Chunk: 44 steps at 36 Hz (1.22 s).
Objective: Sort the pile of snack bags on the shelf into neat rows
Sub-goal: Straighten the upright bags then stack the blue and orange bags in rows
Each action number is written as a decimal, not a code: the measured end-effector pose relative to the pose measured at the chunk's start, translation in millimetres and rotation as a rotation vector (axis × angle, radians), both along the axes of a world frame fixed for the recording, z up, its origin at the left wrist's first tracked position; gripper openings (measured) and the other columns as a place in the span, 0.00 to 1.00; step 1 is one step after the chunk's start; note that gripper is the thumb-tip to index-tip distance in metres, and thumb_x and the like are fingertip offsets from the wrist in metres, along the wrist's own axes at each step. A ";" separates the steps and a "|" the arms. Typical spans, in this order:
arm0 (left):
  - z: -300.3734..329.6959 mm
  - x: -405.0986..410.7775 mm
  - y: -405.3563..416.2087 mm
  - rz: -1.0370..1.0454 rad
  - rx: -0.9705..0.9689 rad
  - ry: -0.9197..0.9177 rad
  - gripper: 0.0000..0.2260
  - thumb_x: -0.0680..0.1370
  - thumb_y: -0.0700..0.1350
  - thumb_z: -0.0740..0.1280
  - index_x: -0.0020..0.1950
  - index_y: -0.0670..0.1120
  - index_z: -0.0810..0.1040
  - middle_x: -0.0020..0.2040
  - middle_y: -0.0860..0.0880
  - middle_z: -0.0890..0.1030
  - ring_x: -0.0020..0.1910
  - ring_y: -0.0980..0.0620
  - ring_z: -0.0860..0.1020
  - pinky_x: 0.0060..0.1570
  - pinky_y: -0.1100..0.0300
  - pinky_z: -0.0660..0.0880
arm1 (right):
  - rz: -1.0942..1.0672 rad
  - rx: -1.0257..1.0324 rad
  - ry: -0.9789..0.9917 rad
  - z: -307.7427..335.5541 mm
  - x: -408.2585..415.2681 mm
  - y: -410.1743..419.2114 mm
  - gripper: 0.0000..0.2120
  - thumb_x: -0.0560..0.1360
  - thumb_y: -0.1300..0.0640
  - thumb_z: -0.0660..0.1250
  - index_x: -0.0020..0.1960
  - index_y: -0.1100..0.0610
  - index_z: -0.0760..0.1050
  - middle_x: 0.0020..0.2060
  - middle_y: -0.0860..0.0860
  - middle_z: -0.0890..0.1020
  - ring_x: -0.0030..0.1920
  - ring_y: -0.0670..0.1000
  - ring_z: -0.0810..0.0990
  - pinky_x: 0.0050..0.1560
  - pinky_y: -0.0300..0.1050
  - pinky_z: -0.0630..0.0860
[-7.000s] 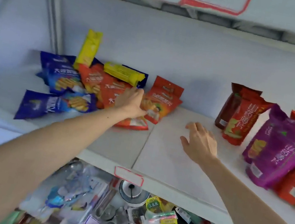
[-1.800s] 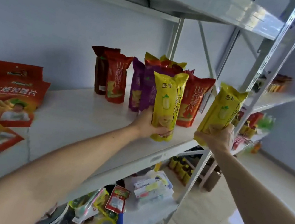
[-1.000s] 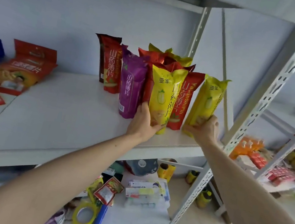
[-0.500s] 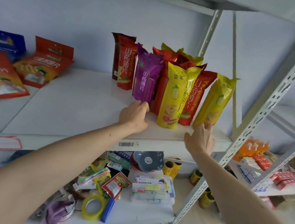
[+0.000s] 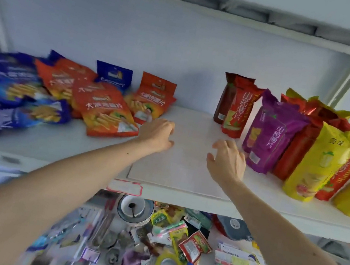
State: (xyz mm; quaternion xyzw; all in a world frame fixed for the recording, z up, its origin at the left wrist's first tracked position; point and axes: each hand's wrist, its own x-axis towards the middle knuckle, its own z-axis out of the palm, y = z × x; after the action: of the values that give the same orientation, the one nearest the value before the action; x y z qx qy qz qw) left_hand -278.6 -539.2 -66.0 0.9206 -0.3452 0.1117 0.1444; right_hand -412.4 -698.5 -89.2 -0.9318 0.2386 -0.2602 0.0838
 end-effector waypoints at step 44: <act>-11.2 284.6 332.7 0.609 0.159 -0.147 0.25 0.80 0.62 0.54 0.65 0.44 0.71 0.56 0.45 0.81 0.55 0.44 0.79 0.58 0.45 0.69 | 0.493 -0.020 0.316 9.7 383.9 235.8 0.37 0.72 0.24 0.48 0.73 0.44 0.64 0.72 0.52 0.69 0.72 0.60 0.64 0.70 0.61 0.62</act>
State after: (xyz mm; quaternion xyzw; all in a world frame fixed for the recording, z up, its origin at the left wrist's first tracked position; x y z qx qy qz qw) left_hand 6.0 -206.5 -77.2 0.9795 -0.0711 0.1886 0.0067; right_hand -28.5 -462.7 -79.5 -0.9915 0.0125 -0.0861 0.0970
